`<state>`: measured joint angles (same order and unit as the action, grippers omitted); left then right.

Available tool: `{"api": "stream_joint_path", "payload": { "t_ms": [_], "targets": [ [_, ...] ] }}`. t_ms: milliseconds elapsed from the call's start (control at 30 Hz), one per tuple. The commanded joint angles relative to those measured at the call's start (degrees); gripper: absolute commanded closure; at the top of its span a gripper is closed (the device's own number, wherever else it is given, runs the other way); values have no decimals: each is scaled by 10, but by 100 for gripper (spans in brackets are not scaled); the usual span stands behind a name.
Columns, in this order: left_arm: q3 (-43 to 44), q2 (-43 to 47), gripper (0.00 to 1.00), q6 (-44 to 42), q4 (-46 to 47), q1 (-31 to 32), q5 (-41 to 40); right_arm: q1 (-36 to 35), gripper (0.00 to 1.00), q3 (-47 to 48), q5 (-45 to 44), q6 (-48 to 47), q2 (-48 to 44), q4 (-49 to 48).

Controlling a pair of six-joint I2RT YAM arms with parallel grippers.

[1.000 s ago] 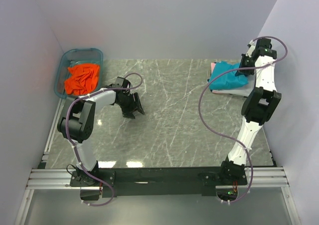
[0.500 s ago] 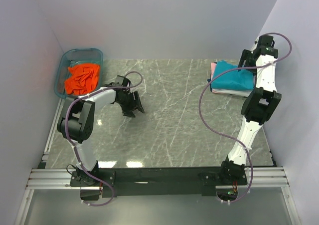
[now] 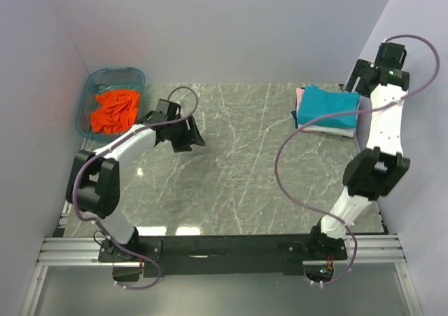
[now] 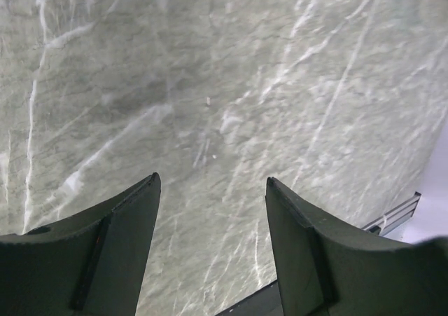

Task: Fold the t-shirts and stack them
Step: Neatly place the folded tshirt to the corner, then reset both grippers

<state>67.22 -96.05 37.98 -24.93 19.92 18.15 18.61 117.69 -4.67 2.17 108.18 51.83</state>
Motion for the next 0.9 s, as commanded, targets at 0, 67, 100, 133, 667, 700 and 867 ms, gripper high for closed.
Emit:
{"api": "stream_joint_path", "payload": {
  "t_ms": [0,67,100,133,667,700,867],
  "targets": [
    [-17,43,33,9,39,5,-13,-4,13,-65,18,14,-90,-31],
    [-31,63,32,11,47,8,-21,-5,13,-134,67,21,-145,-51],
    [-37,70,32,12,58,9,-24,-10,12,-160,83,22,-163,-58],
    [-48,86,32,13,63,11,-28,-15,12,-185,105,22,-198,-66],
    [-140,245,31,12,122,33,-141,-292,10,-649,183,132,-467,-247],
    [-144,251,30,12,126,33,-145,-301,10,-656,181,136,-472,-252],
    [-169,285,30,16,140,33,-163,-340,9,-670,168,139,-483,-267]
  ]
}}
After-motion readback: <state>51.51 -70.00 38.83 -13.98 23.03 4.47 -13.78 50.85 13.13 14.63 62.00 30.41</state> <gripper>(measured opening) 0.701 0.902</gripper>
